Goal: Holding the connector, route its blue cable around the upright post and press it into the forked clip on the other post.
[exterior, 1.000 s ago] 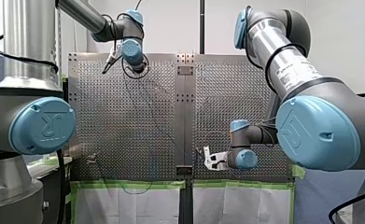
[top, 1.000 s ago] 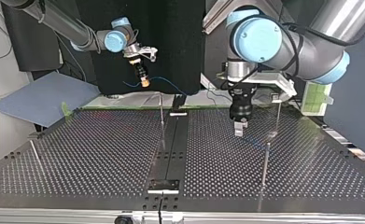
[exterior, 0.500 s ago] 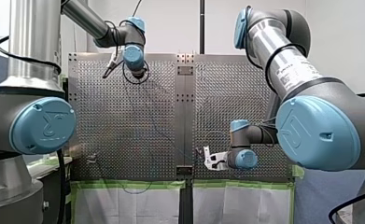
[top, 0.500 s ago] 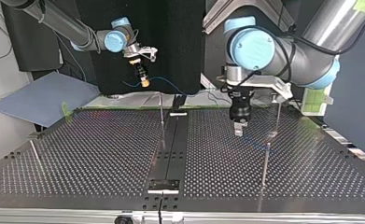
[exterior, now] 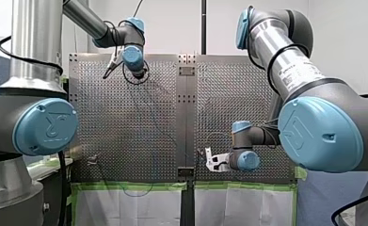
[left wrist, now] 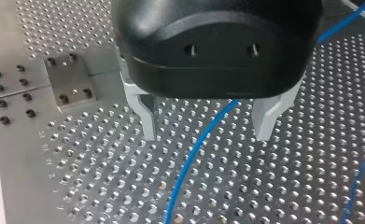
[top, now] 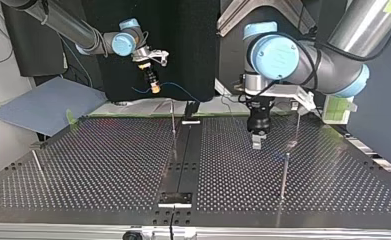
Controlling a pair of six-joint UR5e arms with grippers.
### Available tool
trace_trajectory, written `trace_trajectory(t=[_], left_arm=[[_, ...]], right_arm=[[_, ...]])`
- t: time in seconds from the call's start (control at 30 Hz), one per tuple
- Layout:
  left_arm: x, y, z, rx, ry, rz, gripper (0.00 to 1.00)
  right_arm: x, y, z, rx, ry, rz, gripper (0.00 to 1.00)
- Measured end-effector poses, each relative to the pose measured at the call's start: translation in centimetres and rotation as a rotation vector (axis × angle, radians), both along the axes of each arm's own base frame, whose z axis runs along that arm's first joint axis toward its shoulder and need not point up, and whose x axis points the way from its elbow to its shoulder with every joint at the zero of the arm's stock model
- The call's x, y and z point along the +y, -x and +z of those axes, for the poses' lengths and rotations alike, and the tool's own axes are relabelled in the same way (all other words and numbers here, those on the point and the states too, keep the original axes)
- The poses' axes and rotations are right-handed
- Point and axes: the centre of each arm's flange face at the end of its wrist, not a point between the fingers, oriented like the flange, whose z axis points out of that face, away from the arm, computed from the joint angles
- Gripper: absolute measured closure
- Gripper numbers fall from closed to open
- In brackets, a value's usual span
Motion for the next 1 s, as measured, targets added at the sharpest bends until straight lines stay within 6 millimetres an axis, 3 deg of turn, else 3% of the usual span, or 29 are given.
trace_trajectory(t=[0.33, 0.6, 0.83, 1.0], left_arm=[[-0.5, -1.0, 2.5, -0.036, 0.015, -0.025, 0.00], [0.0, -3.2, 2.0, 0.016, 0.008, 0.047, 0.00], [2.0, -6.5, 1.1, 0.080, 0.006, 0.114, 0.00], [2.2, -7.3, 2.0, 0.096, -0.008, 0.116, 0.00]], right_arm=[[0.0, 0.0, 0.0, -0.001, 0.002, 0.000, 1.00], [0.0, 0.0, 0.0, 0.002, 0.002, 0.001, 1.00], [0.0, 0.0, 0.0, 0.001, 0.005, 0.001, 1.00], [-0.1, 0.0, 0.0, -0.001, 0.007, 0.001, 1.00]])
